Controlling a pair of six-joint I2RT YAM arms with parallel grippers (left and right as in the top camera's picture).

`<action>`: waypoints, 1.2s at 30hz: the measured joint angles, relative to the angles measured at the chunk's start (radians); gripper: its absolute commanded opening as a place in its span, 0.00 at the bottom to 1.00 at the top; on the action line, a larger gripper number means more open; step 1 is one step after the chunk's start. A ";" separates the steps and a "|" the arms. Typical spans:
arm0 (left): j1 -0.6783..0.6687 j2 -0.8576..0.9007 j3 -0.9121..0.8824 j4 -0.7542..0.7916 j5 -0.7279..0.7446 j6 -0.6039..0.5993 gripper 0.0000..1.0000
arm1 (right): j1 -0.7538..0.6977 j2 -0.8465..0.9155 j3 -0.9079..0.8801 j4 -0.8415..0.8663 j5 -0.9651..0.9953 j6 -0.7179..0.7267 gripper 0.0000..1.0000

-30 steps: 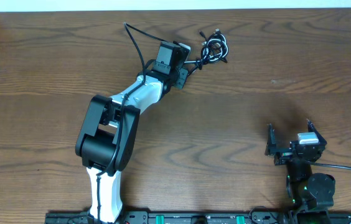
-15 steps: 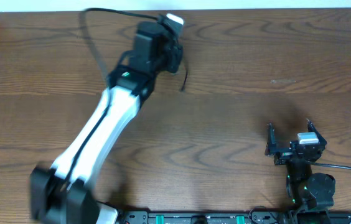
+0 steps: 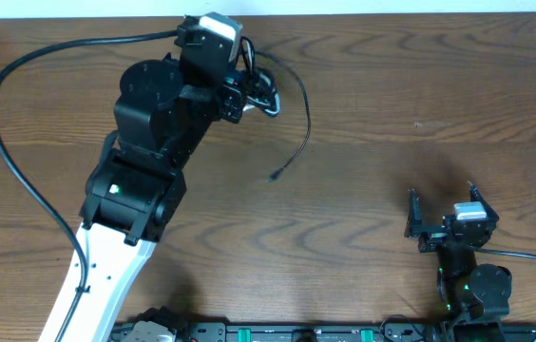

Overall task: Untangle cables
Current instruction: 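Lift the cable bundle with the left gripper above the table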

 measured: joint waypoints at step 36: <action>0.000 -0.001 0.000 0.149 0.464 -0.454 0.07 | -0.003 0.003 0.002 0.189 -0.212 0.710 0.99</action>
